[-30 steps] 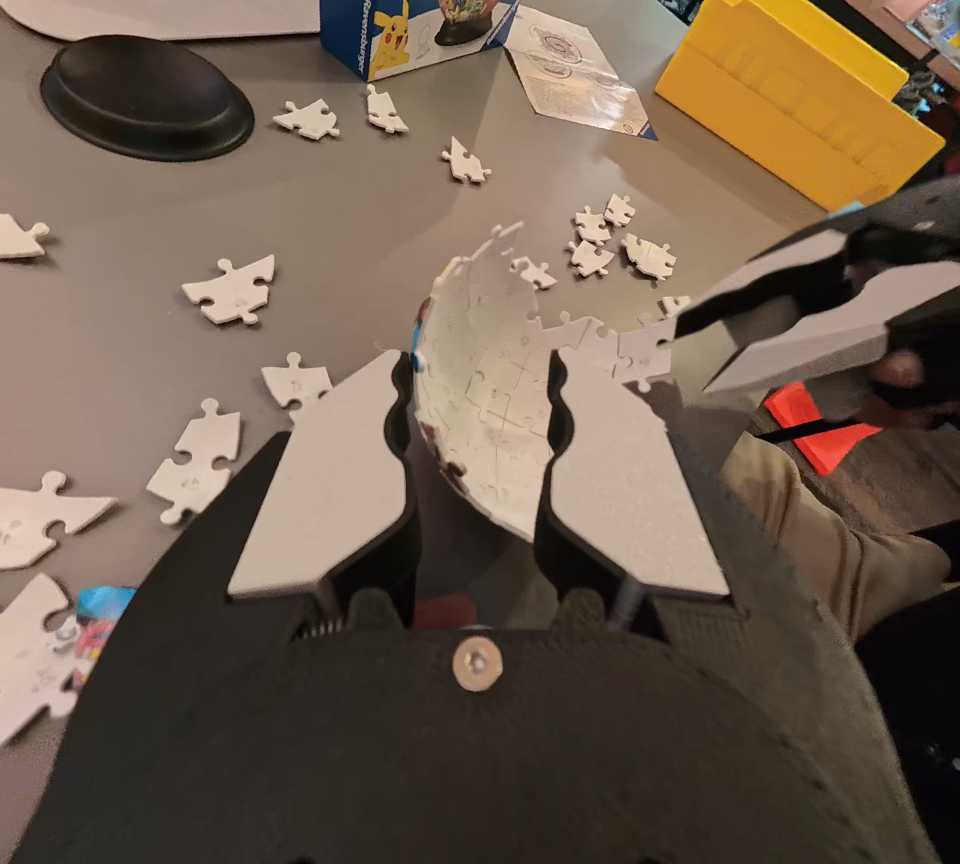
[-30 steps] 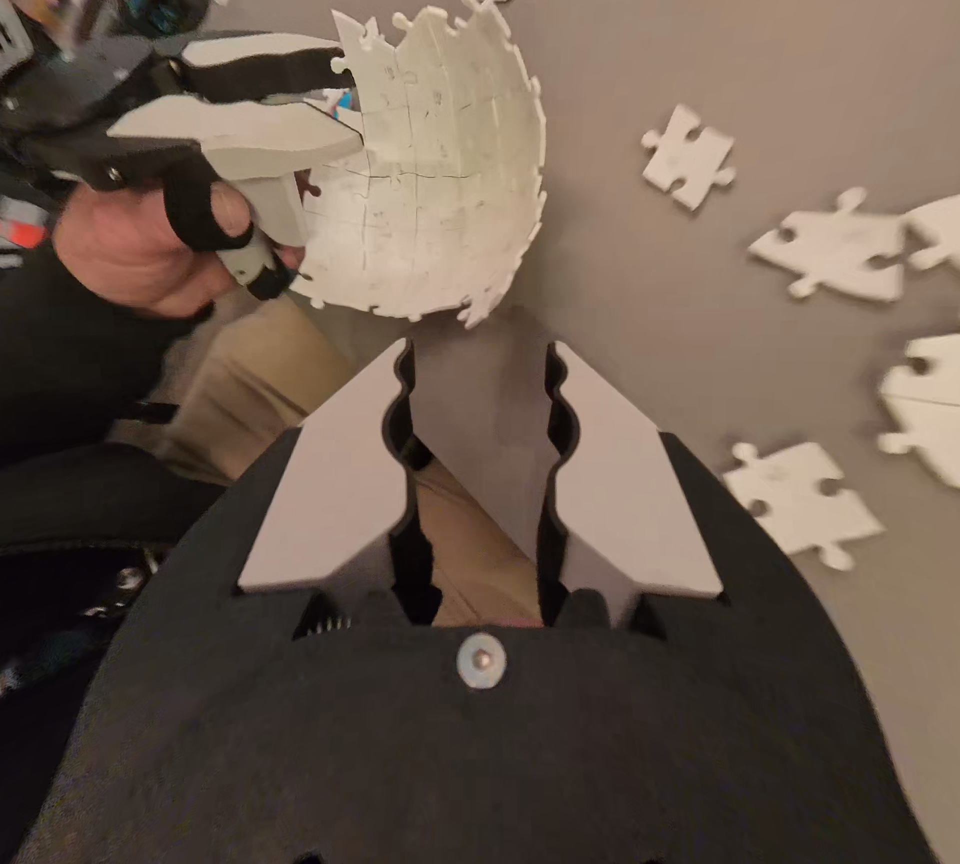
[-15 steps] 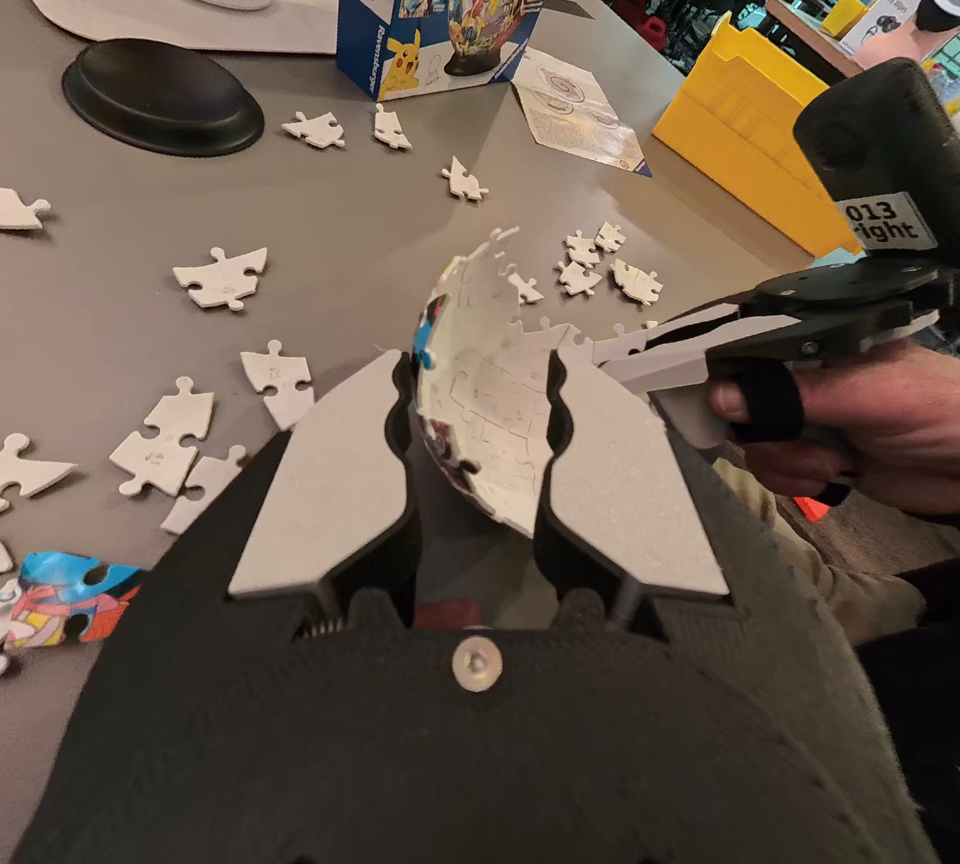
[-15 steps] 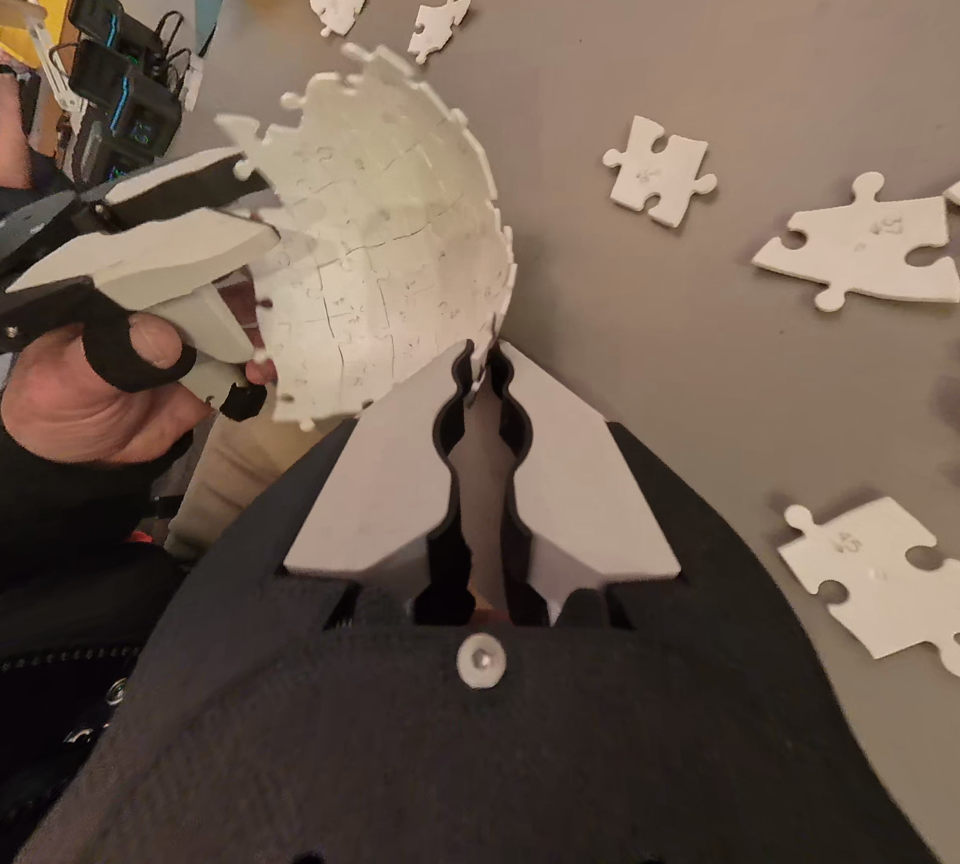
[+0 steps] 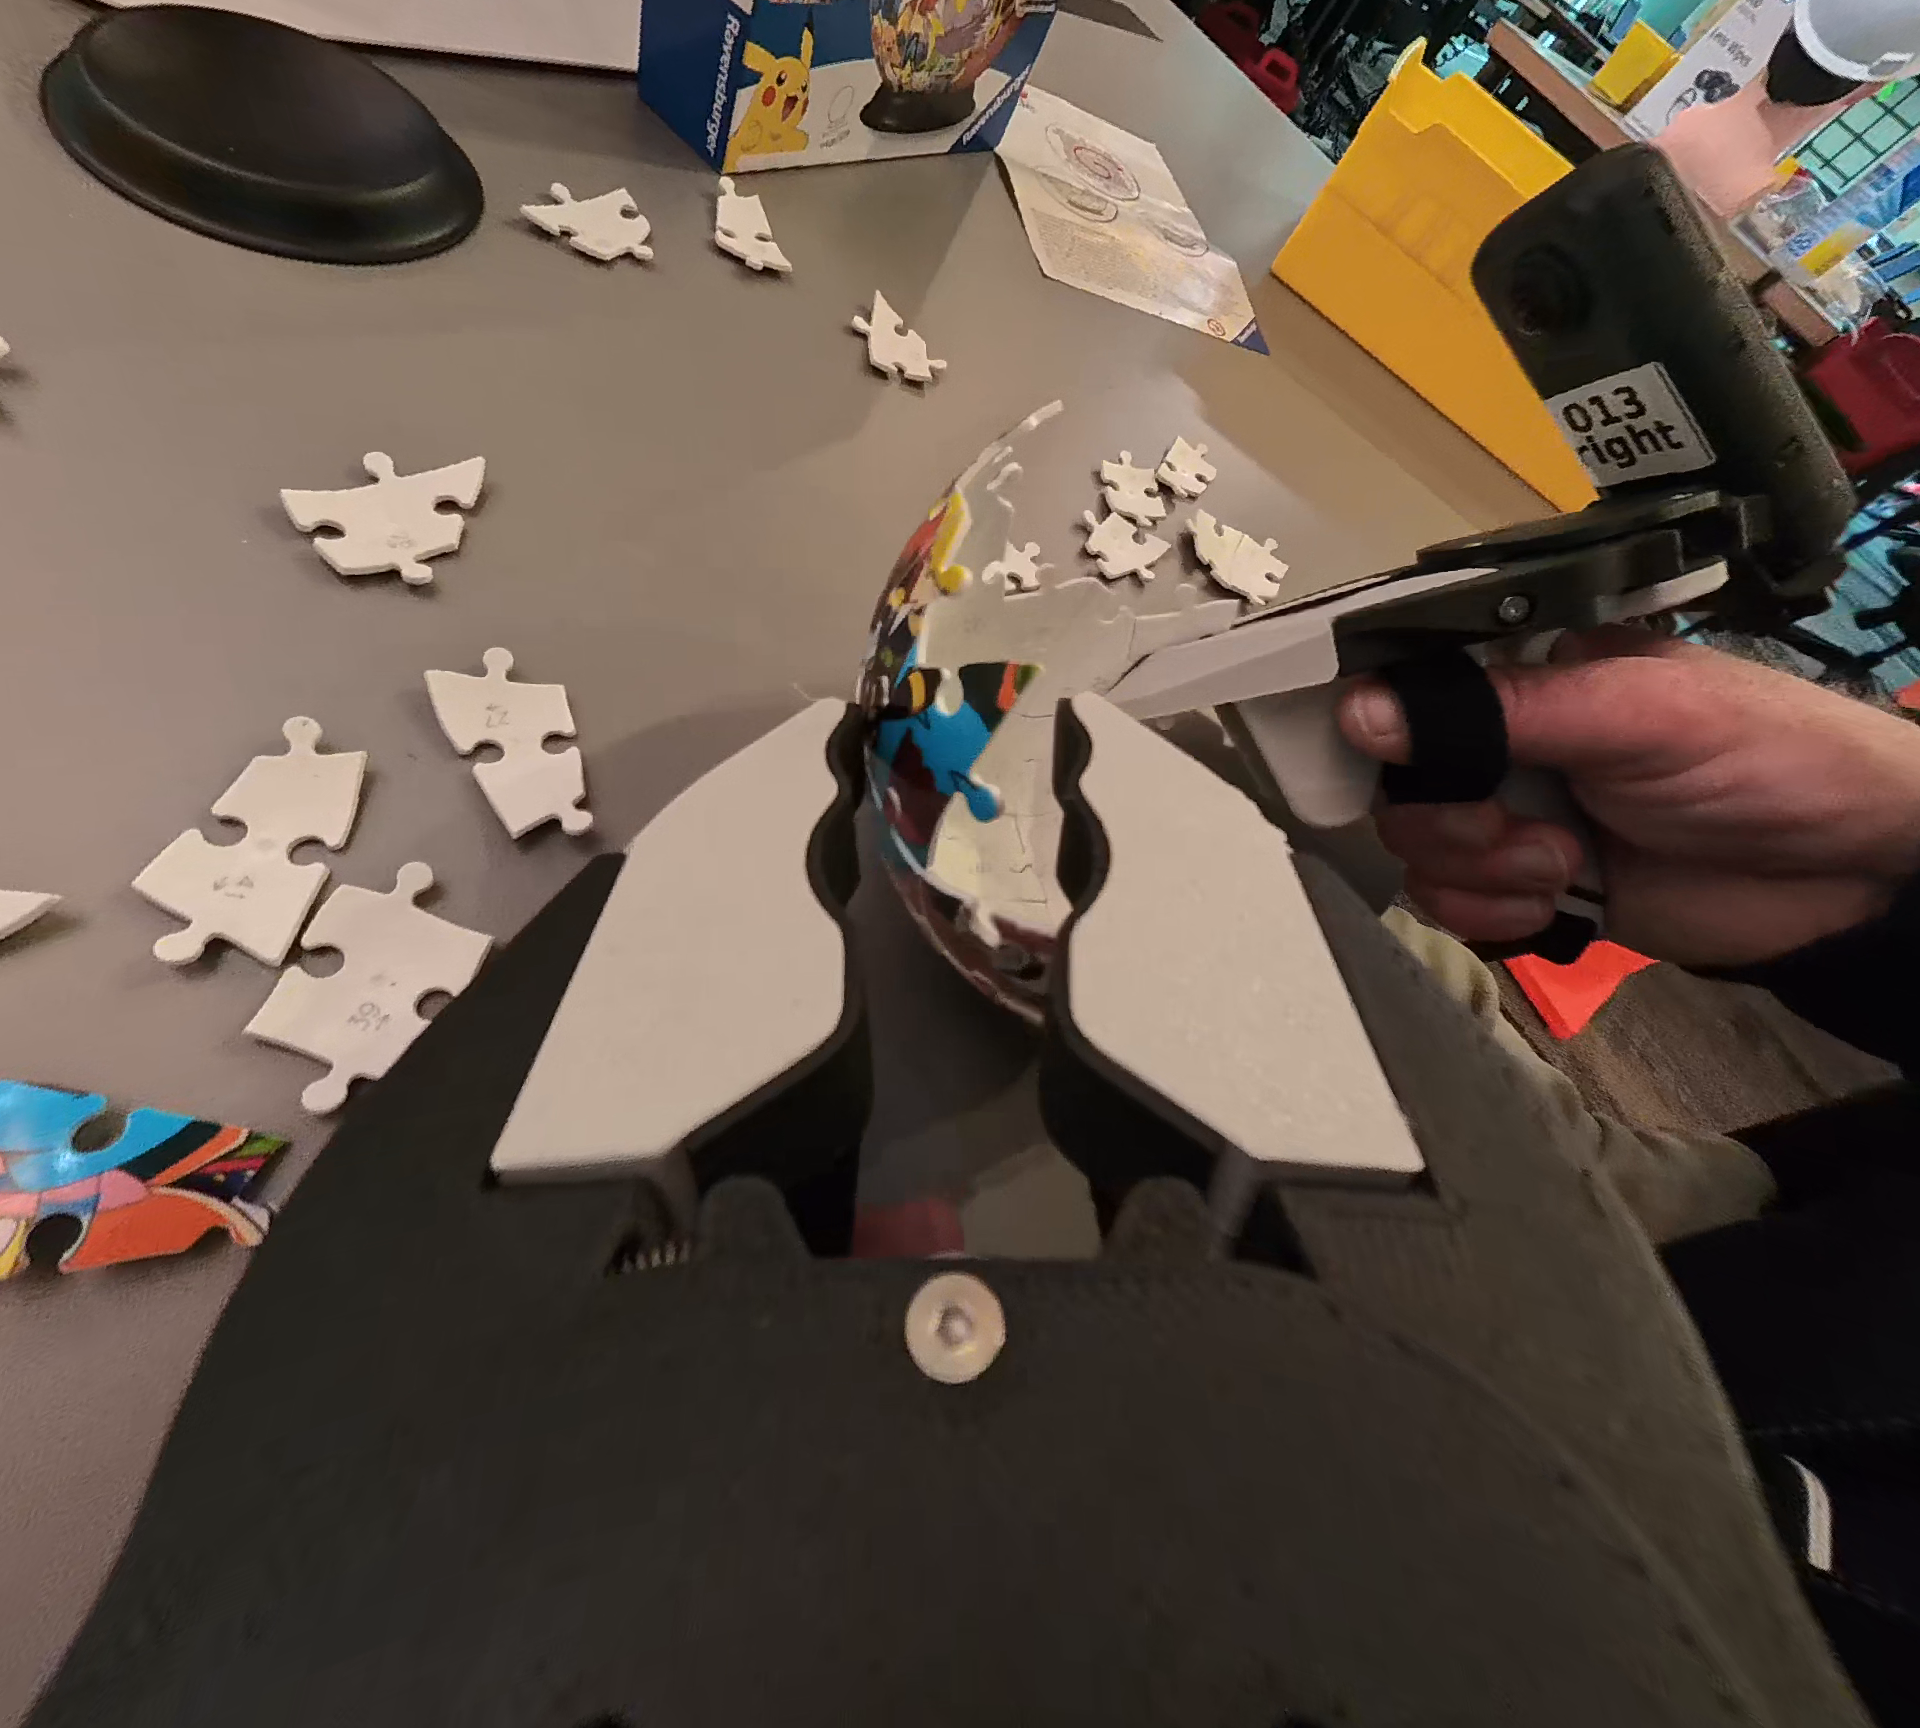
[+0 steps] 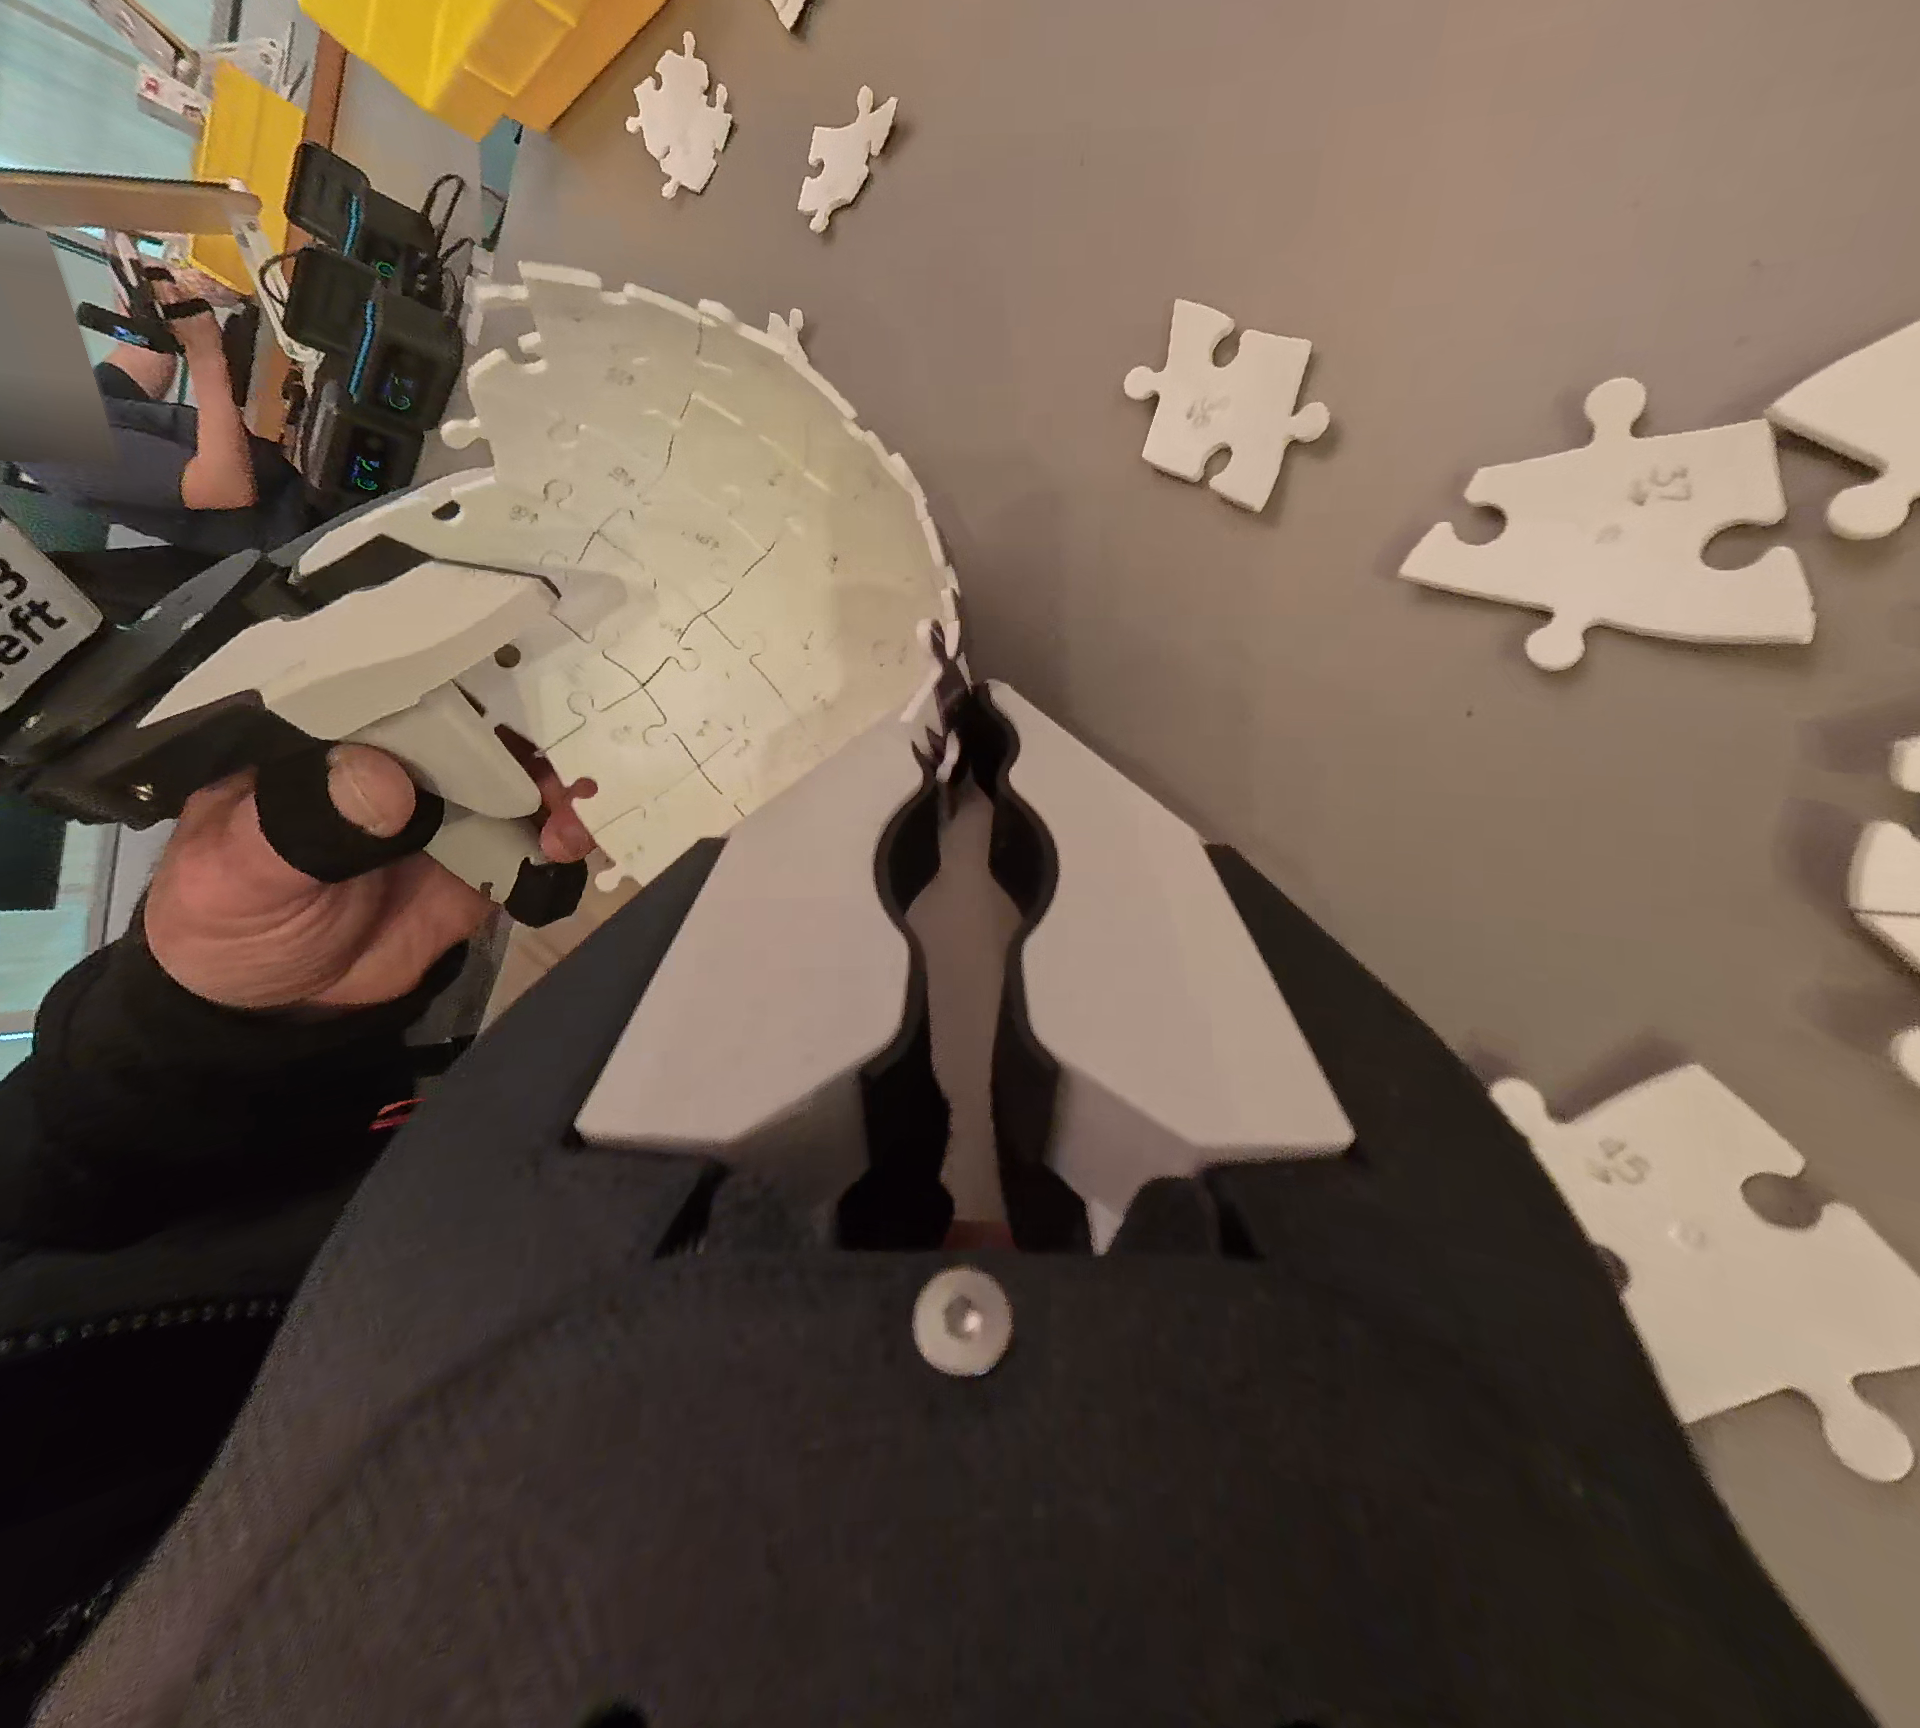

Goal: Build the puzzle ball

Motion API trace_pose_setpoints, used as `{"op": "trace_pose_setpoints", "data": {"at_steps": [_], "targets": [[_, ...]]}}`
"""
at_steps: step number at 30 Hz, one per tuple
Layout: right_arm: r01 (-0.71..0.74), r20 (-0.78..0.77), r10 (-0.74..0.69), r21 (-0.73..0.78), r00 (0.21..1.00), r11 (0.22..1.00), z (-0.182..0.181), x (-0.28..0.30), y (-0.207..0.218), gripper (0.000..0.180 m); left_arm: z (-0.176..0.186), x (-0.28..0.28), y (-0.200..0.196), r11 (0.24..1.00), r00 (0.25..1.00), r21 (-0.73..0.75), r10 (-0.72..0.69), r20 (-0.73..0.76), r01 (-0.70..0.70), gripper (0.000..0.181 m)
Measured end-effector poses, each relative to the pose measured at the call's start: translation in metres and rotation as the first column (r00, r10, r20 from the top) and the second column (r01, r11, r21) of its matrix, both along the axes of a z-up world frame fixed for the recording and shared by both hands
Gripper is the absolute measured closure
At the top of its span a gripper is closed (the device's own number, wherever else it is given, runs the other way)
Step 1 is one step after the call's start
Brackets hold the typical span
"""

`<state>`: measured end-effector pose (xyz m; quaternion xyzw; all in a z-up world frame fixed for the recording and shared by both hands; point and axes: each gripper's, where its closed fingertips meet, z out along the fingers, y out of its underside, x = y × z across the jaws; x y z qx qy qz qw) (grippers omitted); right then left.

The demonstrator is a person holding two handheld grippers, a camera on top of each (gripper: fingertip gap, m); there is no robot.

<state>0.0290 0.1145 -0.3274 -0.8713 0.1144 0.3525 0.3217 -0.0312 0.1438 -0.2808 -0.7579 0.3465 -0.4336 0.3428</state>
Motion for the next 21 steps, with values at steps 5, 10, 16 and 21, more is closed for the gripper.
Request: {"op": "trace_pose_setpoints", "data": {"at_steps": [5, 10, 16, 21], "targets": [[-0.020, -0.007, 0.020, 0.006, 1.000, 1.000, 0.0014, -0.0002, 0.0050, 0.180, -0.0019, -0.0030, 0.0032, 1.000, 1.000, -0.004, 0.020, -0.013, -0.020, 0.150], [-0.030, 0.002, 0.030, 0.017, 1.000, 0.999, 0.0026, -0.0008, 0.0061, 0.179, -0.0037, -0.0051, 0.0032, 0.999, 0.999, -0.005, 0.032, -0.021, -0.032, 0.149], [-0.042, 0.027, 0.041, 0.031, 0.999, 0.999, 0.0059, -0.0034, 0.0025, 0.170, -0.0059, -0.0093, 0.0038, 0.998, 0.998, -0.014, 0.062, -0.025, -0.062, 0.149], [-0.042, 0.074, 0.039, 0.043, 0.997, 0.998, 0.0064, -0.0008, 0.0043, 0.174, -0.0064, -0.0092, 0.0015, 0.998, 0.998, -0.018, 0.058, -0.026, -0.059, 0.148]]}}
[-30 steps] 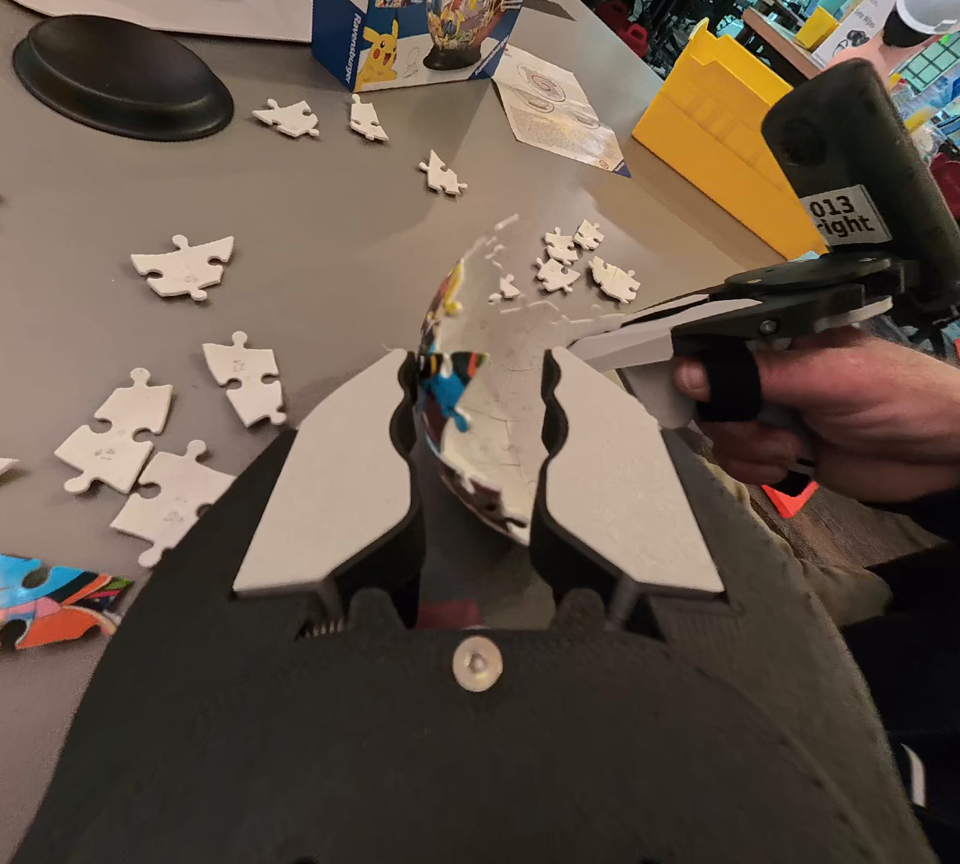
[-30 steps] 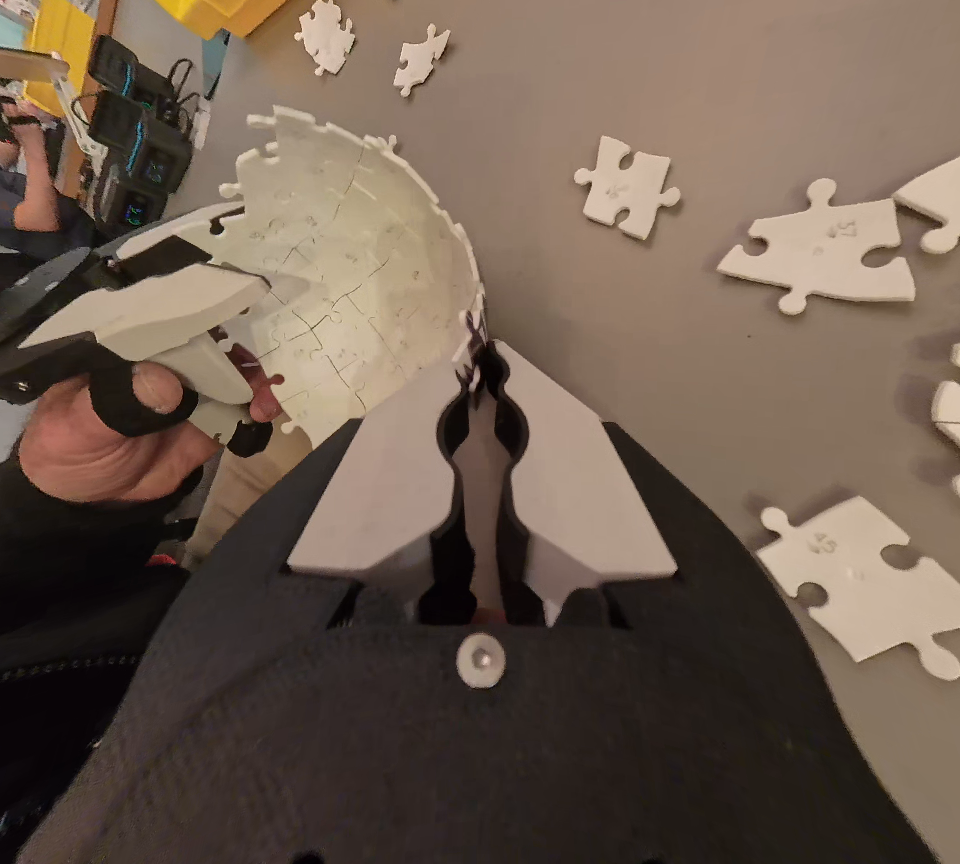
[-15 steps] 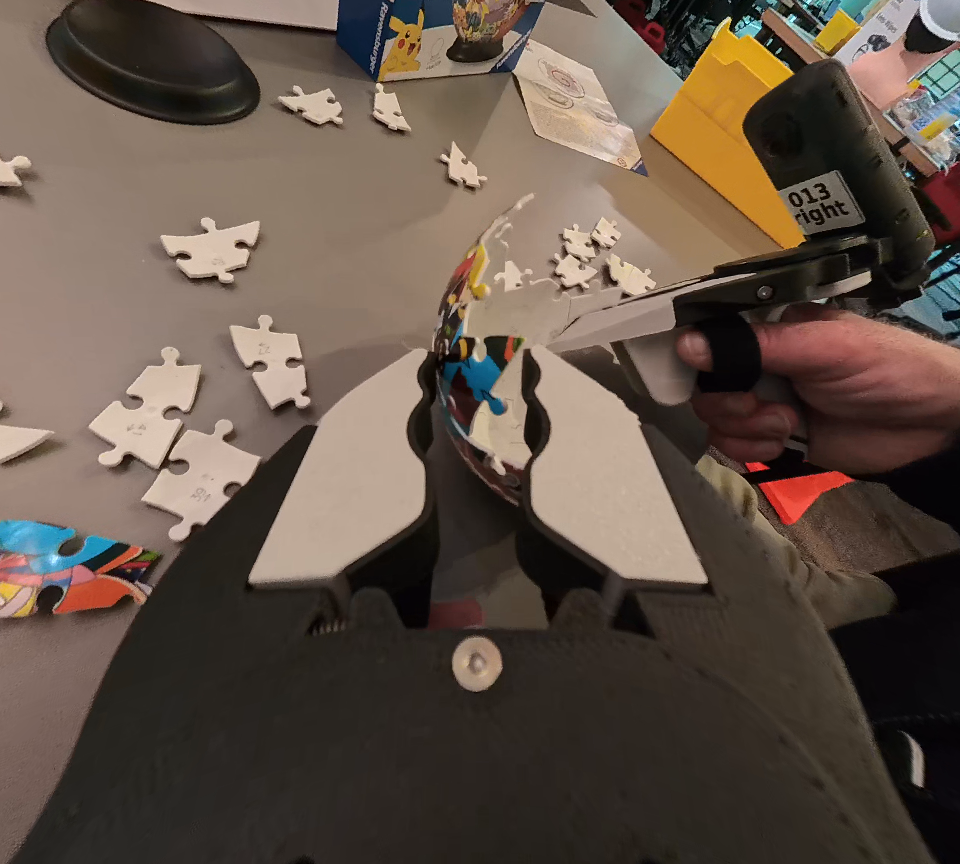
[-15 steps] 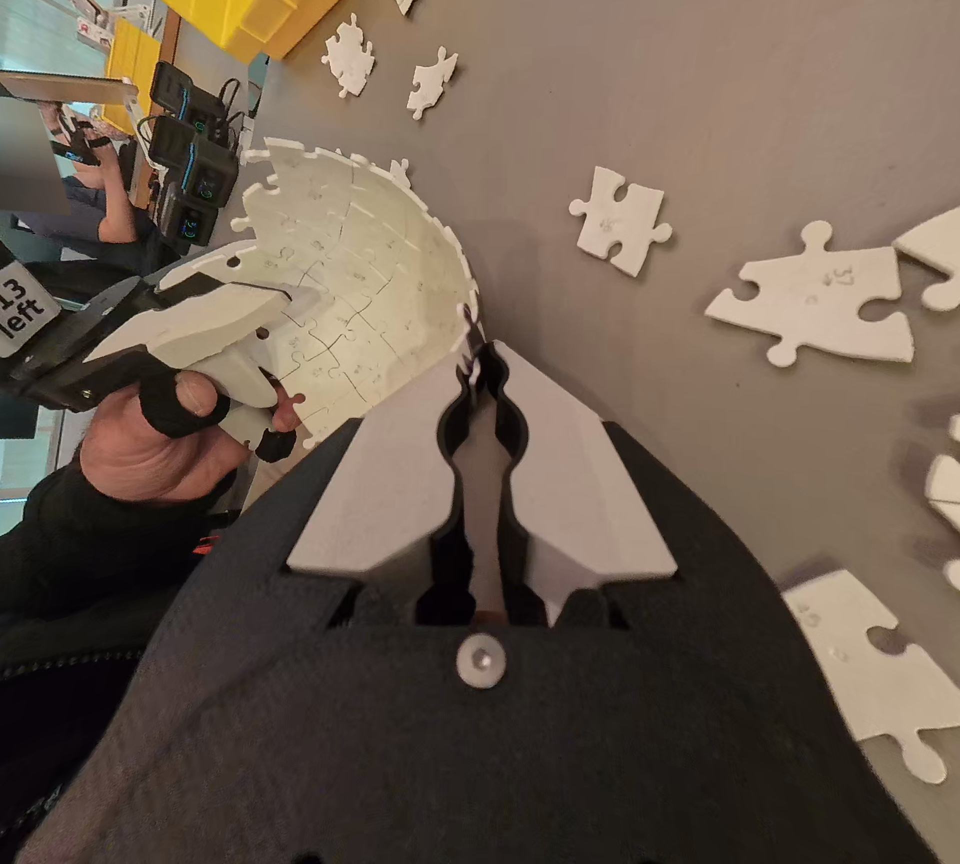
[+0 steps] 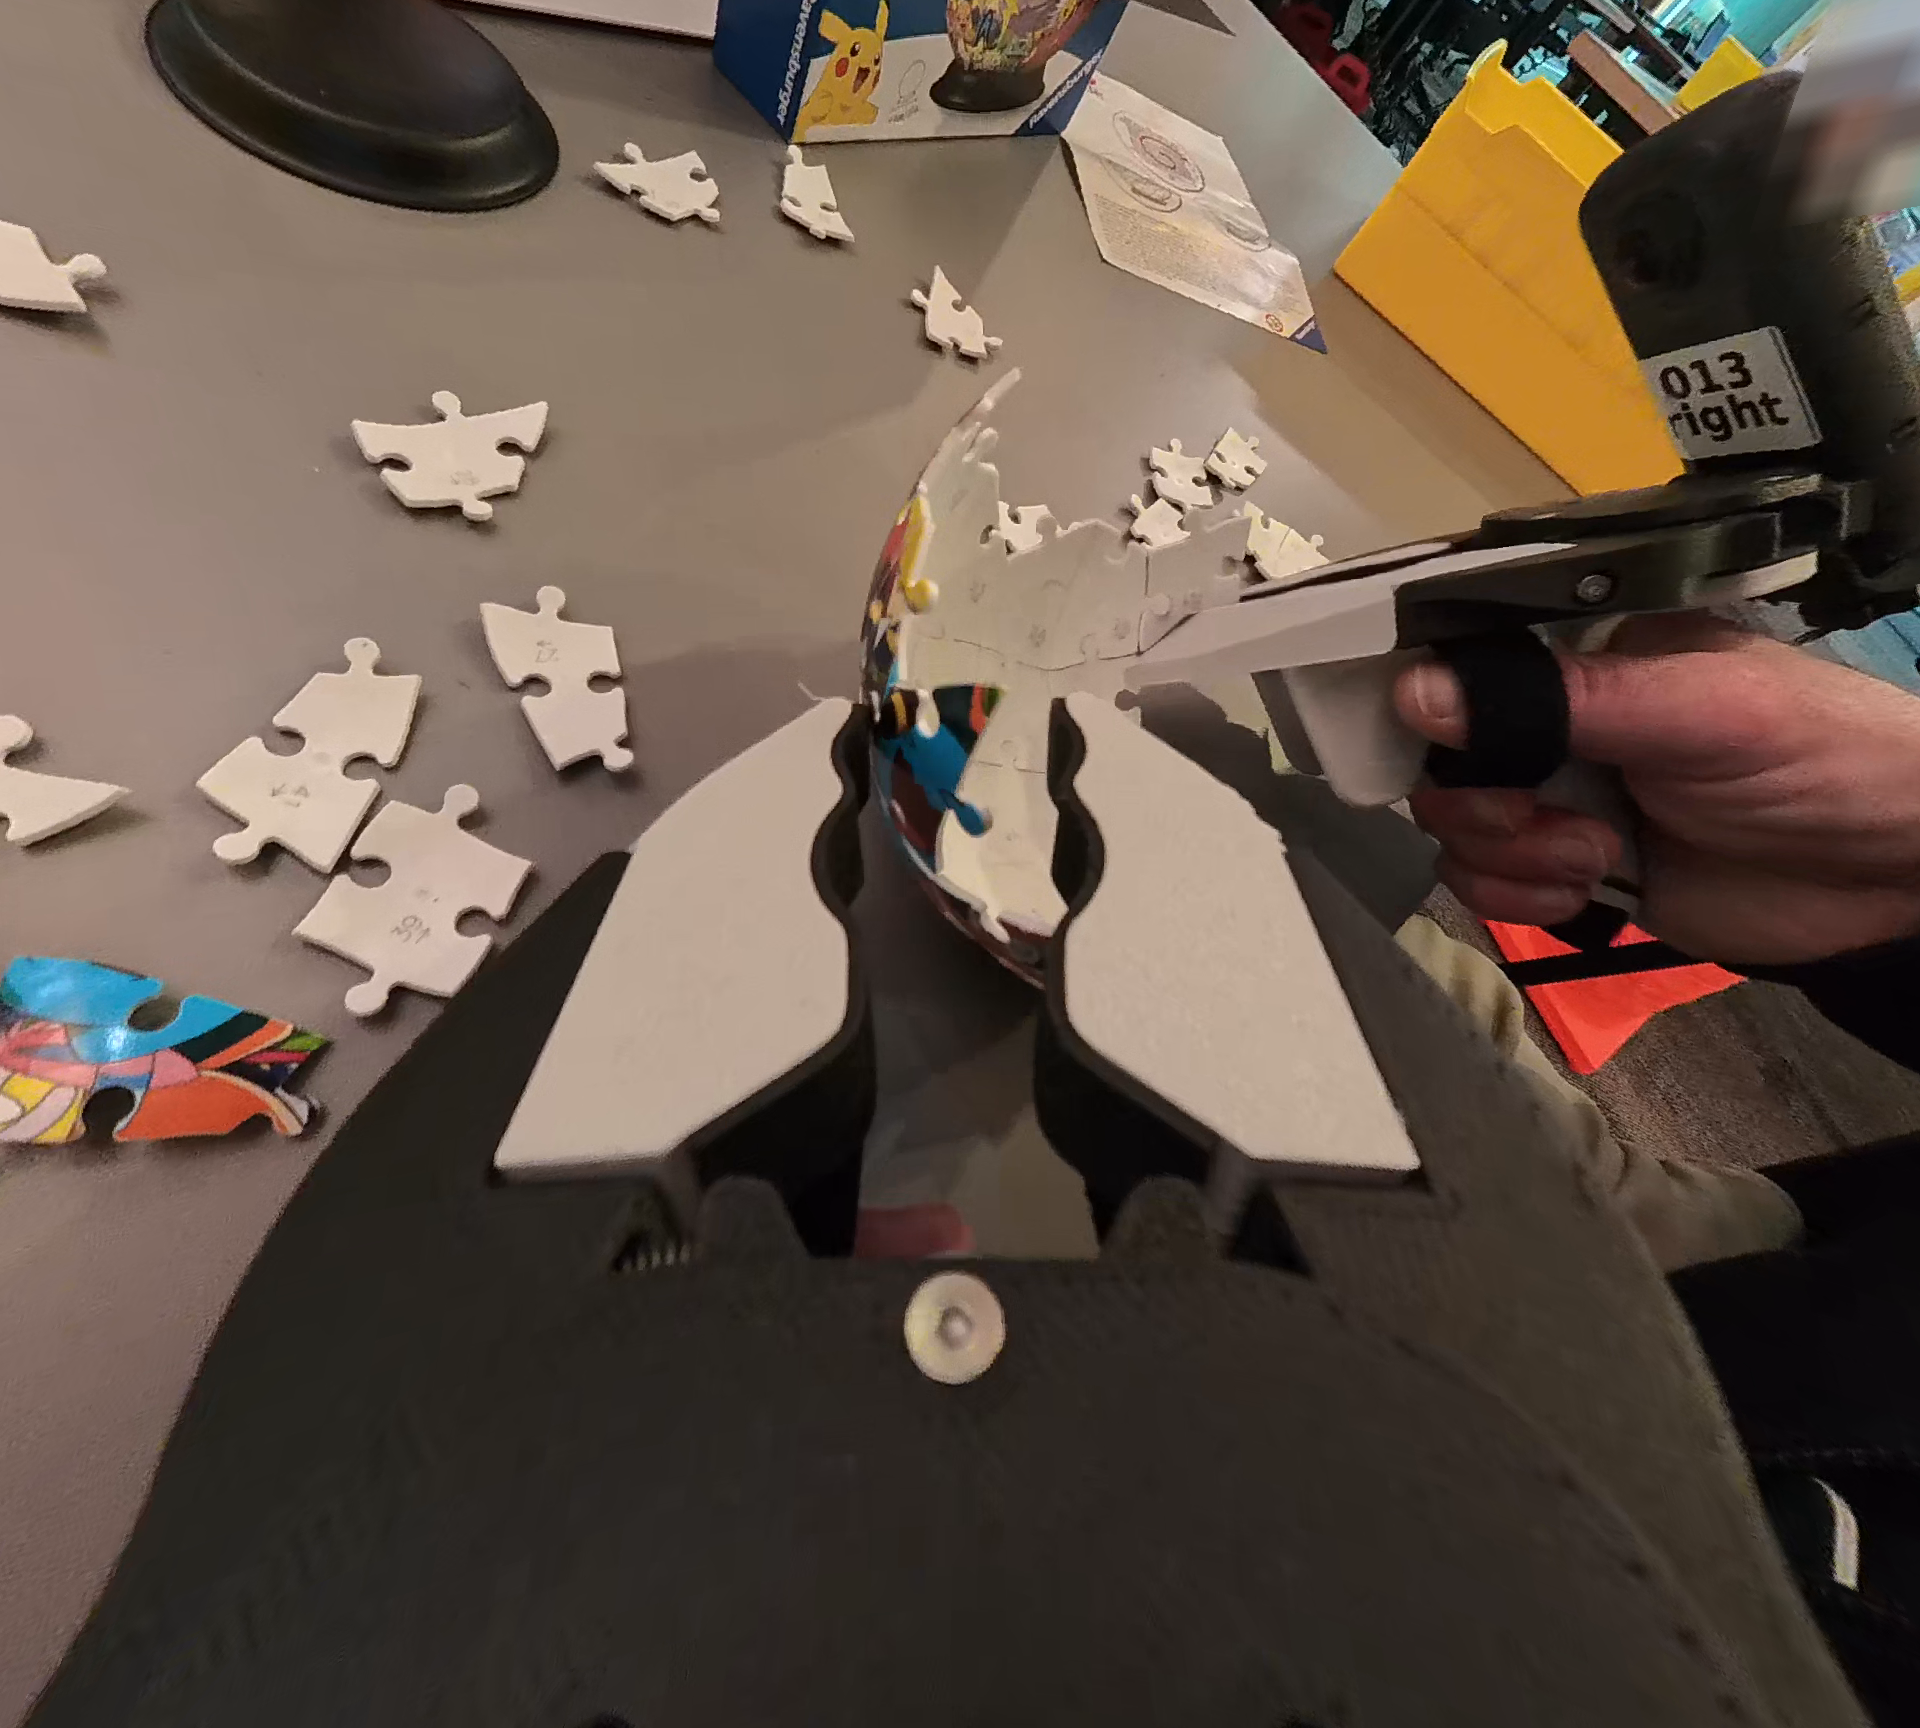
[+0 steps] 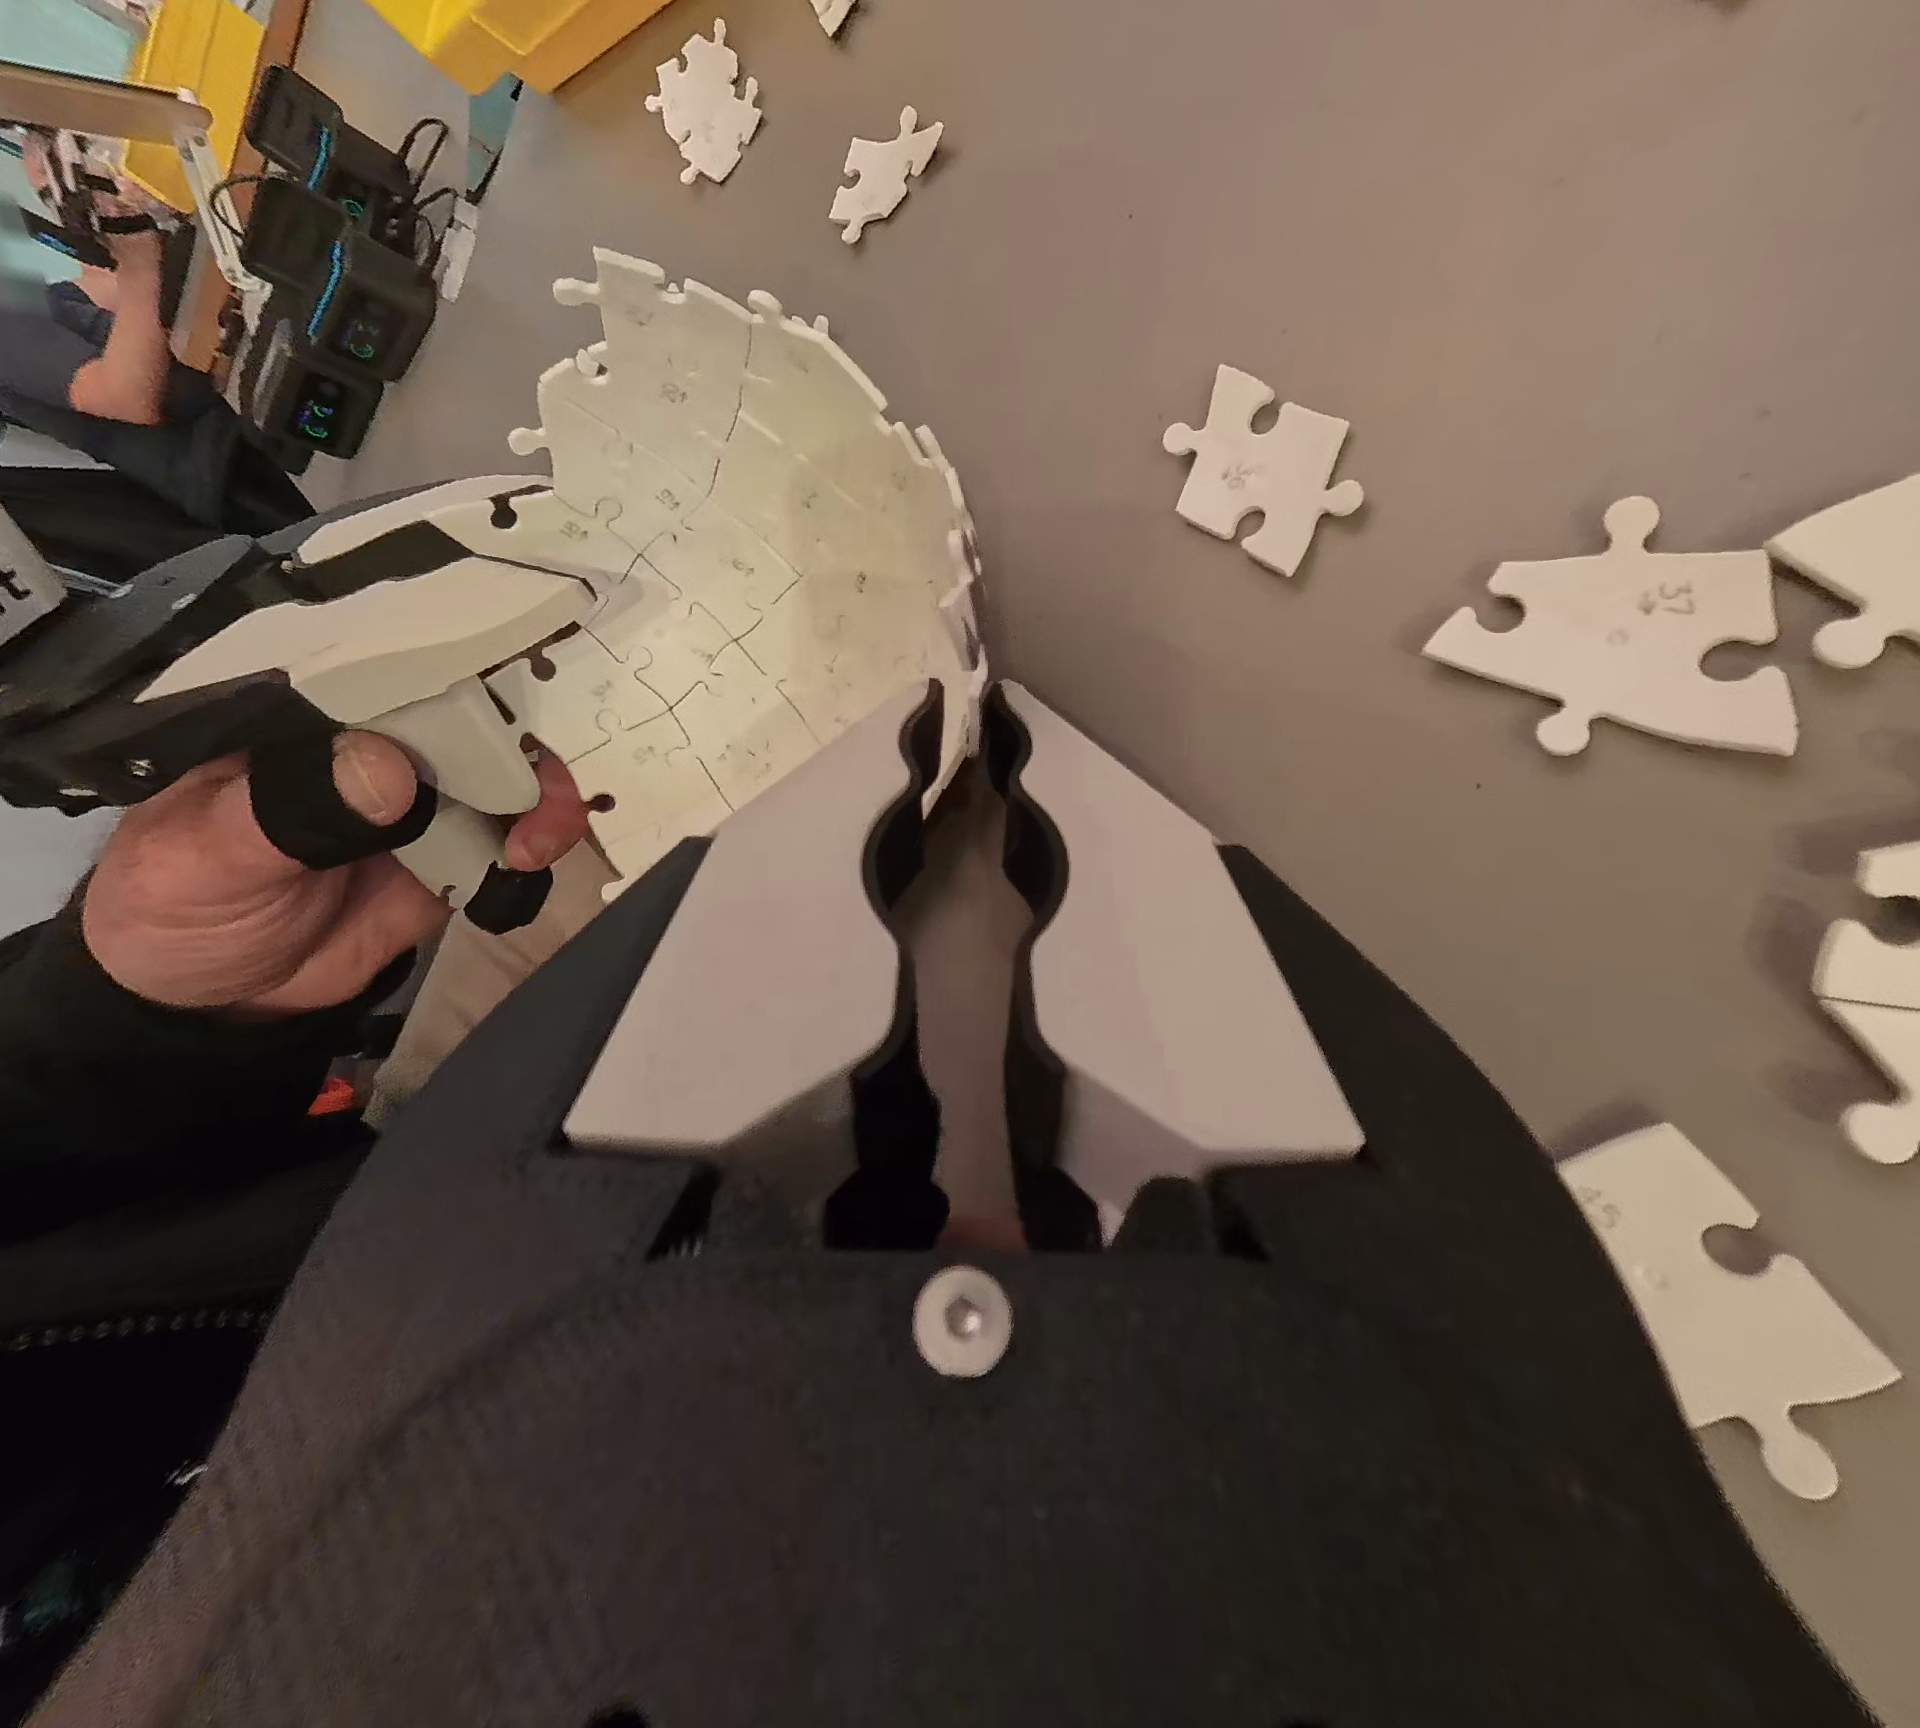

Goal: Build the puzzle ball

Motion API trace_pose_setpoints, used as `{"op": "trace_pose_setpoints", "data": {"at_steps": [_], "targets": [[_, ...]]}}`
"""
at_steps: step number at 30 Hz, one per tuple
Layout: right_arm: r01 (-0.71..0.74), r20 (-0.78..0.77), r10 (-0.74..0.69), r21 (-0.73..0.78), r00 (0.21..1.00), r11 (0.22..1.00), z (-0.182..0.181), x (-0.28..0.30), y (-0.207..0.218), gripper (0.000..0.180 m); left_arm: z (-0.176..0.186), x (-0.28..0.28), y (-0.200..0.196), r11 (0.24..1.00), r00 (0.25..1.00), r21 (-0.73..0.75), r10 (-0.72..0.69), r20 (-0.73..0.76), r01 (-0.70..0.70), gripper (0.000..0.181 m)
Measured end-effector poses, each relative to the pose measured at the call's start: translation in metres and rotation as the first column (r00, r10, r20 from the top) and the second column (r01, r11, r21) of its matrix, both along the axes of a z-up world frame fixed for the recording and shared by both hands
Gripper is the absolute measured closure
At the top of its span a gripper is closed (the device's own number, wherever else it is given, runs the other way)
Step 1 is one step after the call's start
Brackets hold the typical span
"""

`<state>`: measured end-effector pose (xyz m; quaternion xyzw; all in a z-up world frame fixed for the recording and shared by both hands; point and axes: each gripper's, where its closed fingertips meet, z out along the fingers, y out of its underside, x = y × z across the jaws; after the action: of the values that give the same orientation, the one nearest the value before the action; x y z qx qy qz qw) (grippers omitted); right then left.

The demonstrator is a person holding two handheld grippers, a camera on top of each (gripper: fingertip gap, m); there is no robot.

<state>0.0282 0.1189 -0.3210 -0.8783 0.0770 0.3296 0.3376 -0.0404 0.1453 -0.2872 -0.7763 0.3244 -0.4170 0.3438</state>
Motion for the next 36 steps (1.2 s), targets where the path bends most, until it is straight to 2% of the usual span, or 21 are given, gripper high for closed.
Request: {"op": "trace_pose_setpoints", "data": {"at_steps": [2, 11, 24, 30, 36], "targets": [[0.000, 0.026, 0.000, 0.006, 1.000, 1.000, 0.000, 0.001, 0.001, 0.179, 0.000, -0.001, 0.000, 1.000, 1.000, 0.002, 0.005, -0.001, -0.005, 0.146], [-0.017, 0.081, 0.015, 0.023, 0.997, 1.000, 0.002, 0.006, 0.010, 0.179, -0.003, -0.004, -0.011, 1.000, 1.000, -0.026, 0.007, -0.004, -0.008, 0.146], [-0.167, 0.234, 0.155, 0.033, 0.960, 0.985, 0.004, 0.003, 0.030, 0.178, -0.010, -0.009, -0.033, 0.995, 1.000, -0.098, -0.015, -0.011, 0.014, 0.139], [-0.212, 0.224, 0.193, 0.063, 0.955, 0.975, 0.005, -0.001, 0.032, 0.179, -0.013, -0.012, -0.038, 0.993, 1.000, -0.119, -0.026, -0.015, 0.024, 0.137], [-0.240, 0.213, 0.215, 0.098, 0.953, 0.966, 0.008, -0.003, 0.034, 0.179, -0.003, -0.016, -0.037, 0.991, 0.998, -0.119, -0.060, -0.005, 0.059, 0.121]]}}
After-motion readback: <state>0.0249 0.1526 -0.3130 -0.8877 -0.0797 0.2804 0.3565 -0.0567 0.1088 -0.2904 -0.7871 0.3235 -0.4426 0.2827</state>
